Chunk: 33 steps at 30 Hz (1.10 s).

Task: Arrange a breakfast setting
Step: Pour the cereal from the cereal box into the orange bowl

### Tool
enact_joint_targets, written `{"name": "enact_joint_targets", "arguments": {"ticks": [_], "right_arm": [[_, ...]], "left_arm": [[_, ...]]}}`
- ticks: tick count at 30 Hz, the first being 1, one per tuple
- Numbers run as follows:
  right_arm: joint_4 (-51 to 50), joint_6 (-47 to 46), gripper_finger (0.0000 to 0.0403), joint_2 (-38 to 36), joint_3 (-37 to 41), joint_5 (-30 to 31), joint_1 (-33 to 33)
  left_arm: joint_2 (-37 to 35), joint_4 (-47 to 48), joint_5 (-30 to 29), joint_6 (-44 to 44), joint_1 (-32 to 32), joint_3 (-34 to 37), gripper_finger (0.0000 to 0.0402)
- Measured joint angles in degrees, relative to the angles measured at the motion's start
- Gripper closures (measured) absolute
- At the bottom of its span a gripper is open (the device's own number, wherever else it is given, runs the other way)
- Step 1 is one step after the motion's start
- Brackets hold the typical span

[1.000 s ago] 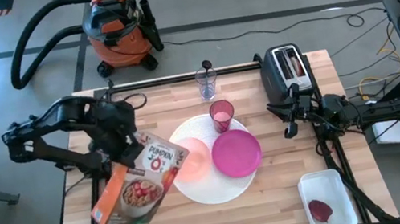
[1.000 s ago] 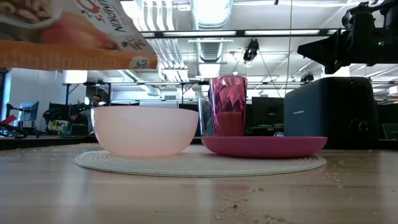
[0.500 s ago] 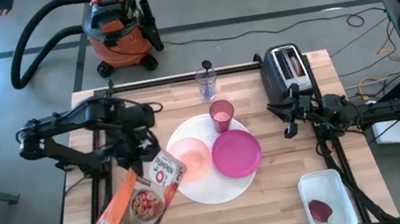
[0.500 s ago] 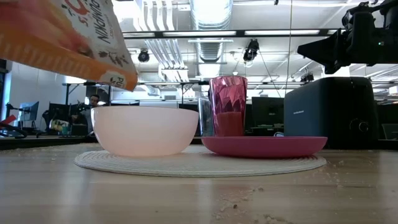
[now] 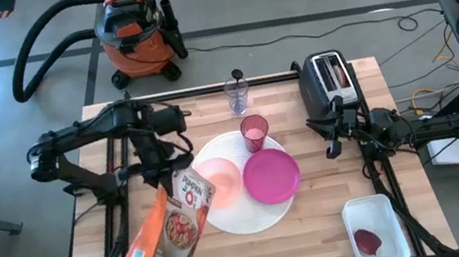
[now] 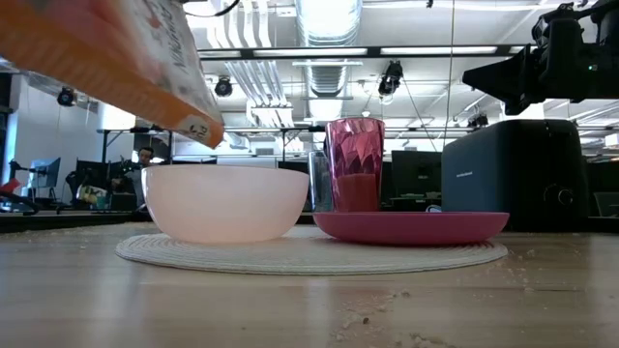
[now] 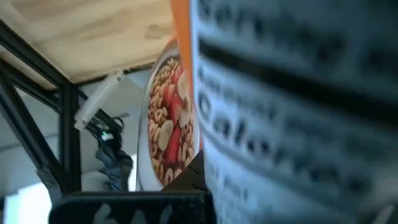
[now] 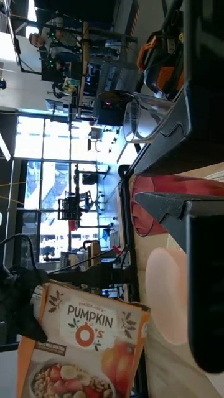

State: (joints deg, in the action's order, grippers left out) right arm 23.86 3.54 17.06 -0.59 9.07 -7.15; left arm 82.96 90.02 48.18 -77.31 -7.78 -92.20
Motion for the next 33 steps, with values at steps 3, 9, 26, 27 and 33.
{"name": "enact_joint_targets", "arguments": {"ticks": [3,9,26,27,33], "right_arm": [[0.0,0.0,0.0360,0.0,0.0,0.0,0.0],[0.0,0.0,0.0360,0.0,0.0,0.0,0.0],[0.0,0.0,0.0360,0.0,0.0,0.0,0.0],[0.0,0.0,0.0360,0.0,0.0,0.0,0.0],[0.0,0.0,0.0360,0.0,0.0,0.0,0.0]], "left_arm": [[0.7,0.0,1.4,-0.3,-1.9,0.0,0.0401],[1.5,0.0,5.2,-1.7,-5.0,0.0,0.0401],[2.9,0.0,16.5,-8.1,-8.5,0.2,0.0401],[3.0,0.0,17.2,-8.1,-8.6,0.2,0.0401],[4.1,0.0,17.4,-7.4,-10.4,0.5,0.0401]]}}
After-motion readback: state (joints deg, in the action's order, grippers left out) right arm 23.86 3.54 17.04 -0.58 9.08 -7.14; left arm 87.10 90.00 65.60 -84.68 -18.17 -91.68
